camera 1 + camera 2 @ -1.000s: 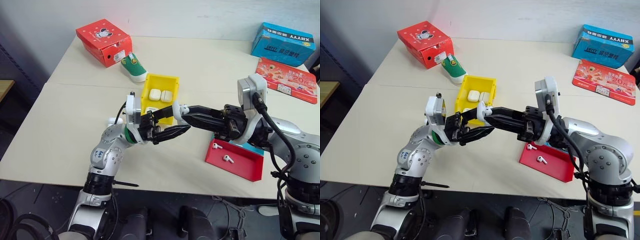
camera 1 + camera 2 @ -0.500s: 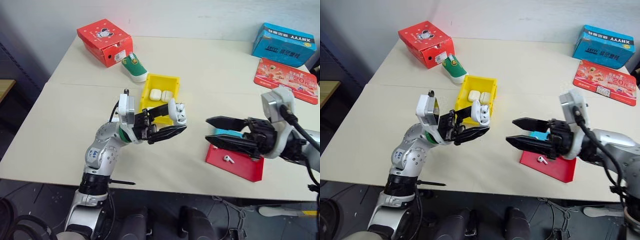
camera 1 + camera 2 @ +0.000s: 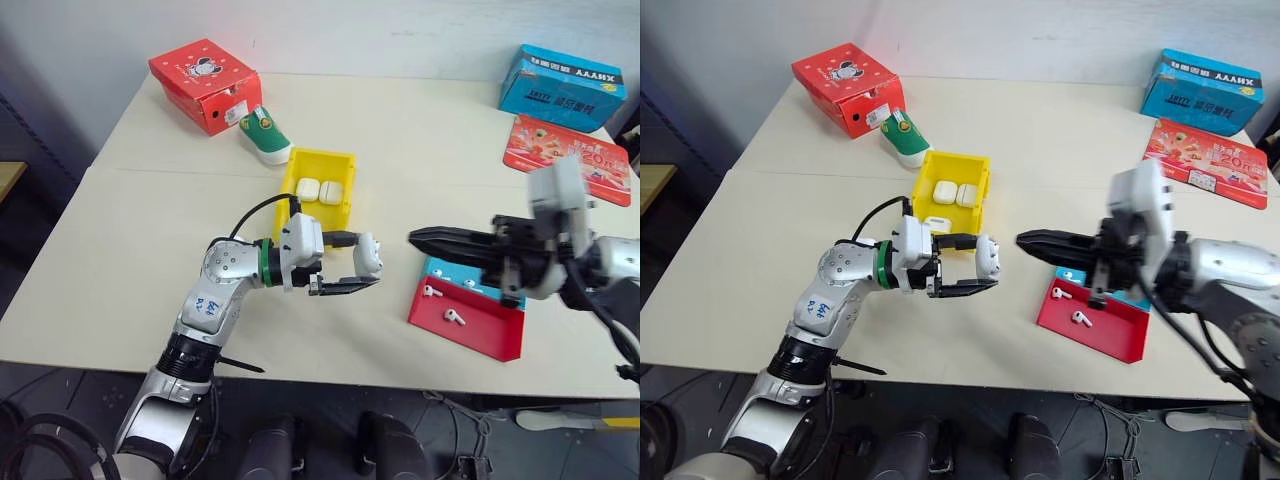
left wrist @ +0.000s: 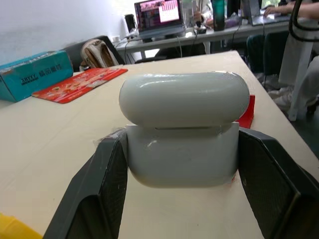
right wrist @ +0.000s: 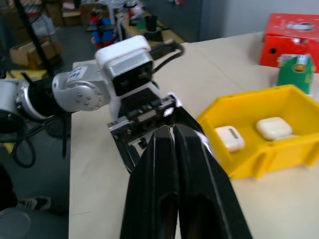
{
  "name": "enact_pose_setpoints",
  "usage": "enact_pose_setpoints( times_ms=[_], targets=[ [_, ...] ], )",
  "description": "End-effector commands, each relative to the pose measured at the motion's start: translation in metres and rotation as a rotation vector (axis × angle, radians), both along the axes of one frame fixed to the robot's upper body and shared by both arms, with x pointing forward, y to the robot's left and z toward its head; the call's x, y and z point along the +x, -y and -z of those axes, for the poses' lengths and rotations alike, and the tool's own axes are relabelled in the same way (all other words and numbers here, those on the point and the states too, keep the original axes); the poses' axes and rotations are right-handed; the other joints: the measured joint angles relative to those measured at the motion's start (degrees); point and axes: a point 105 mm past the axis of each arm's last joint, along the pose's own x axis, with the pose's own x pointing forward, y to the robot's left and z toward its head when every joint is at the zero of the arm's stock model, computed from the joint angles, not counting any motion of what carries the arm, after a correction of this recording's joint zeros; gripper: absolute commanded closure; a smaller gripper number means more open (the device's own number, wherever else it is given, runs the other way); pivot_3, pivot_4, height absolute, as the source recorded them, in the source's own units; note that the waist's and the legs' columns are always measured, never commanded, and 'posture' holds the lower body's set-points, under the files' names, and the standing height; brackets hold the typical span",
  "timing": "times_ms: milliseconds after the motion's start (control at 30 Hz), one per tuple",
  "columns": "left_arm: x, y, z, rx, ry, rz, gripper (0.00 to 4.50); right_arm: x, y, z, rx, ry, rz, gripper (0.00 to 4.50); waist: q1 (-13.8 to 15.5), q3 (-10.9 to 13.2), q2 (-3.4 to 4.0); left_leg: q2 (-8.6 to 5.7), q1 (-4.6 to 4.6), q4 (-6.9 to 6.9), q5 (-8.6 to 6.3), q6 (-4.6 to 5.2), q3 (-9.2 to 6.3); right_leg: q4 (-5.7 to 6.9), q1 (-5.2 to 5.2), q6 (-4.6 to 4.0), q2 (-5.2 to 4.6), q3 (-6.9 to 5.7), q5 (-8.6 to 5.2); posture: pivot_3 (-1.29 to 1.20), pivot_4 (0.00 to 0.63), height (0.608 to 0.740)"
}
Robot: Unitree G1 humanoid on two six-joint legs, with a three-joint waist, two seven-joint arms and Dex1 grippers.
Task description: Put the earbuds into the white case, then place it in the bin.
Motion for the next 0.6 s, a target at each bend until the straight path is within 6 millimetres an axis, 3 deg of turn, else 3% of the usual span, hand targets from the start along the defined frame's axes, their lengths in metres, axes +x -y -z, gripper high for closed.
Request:
enact_pose_setpoints(
  times_ms=[33,267,400,600],
  targets=[
    [-0.001,0.005,-0.006,0.022,0.041,0.006,1.71,0.004,-0.018,0.003,-0.086,0.067,-0.007,4.49,0.0,0.0,0.0,0.0,0.0,0.0,0.0,0.0,0.0,0.0,-0.01,0.0,-0.01,0.0,0.0,0.0,0.15,0.74],
    [0.0,0.005,-0.005,0.051,0.037,-0.009,1.71,0.013,-0.03,0.023,-0.232,0.074,0.024,4.49,0.1,0.0,0.0,-0.05,-0.06,0.0,-0.02,0.01,-0.08,0.0,0.01,-0.01,-0.02,-0.08,0.0,0.0,0.15,0.74],
    [-0.001,0.005,-0.006,0.049,0.04,-0.007,1.71,0.024,-0.023,0.034,-0.35,0.105,0.093,4.49,0.1,0.0,0.0,-0.04,-0.07,0.0,-0.02,0.02,-0.07,0.02,0.01,0.0,0.01,-0.11,0.0,0.0,0.15,0.74],
    [-0.003,0.003,-0.008,0.047,0.044,-0.008,1.71,0.025,0.0,0.035,-0.379,0.065,0.148,4.49,0.1,0.0,0.0,-0.04,-0.07,0.0,-0.02,0.02,-0.05,0.01,0.02,0.0,0.03,-0.11,0.0,0.0,0.15,0.74]
  ],
)
